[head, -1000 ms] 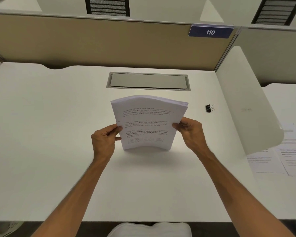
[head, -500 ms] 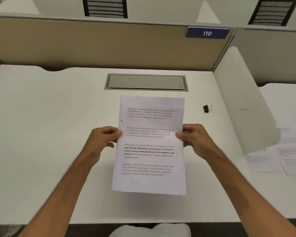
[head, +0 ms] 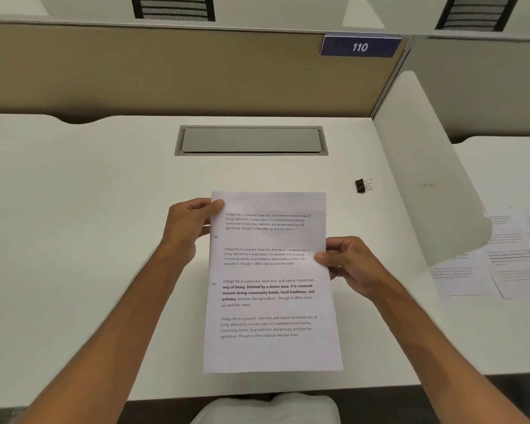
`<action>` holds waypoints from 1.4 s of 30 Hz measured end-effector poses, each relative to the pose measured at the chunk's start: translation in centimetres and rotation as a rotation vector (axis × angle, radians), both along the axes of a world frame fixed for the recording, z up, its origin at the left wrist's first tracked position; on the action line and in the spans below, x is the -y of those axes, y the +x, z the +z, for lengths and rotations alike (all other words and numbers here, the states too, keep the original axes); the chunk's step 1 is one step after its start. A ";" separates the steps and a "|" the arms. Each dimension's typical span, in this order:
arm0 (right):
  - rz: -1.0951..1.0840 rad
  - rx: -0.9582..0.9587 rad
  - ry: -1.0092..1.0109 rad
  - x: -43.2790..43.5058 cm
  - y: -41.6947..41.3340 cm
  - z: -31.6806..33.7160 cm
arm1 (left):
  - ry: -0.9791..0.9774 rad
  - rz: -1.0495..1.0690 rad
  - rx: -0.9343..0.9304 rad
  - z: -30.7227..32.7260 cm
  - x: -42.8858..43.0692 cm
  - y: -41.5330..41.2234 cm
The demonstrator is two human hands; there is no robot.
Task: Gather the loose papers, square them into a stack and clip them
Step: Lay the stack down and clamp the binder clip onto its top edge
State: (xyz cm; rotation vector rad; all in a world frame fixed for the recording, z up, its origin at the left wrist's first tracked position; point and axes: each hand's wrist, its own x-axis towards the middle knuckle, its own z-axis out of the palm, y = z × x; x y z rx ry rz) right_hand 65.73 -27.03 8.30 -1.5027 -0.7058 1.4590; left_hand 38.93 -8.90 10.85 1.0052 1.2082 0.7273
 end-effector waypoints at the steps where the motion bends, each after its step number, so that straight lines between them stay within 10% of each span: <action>1: -0.004 -0.005 -0.008 0.3 0.2 -0.1 | -0.001 -0.001 -0.010 -0.2 0.1 0.3; 25: -0.113 0.330 -0.312 2.1 8.3 -7.1 | -0.073 -0.104 -0.340 -8.8 0.7 10.7; 42: -0.726 0.709 -0.147 -12.0 19.4 -8.3 | -0.044 -0.060 -0.422 -10.2 -0.1 14.1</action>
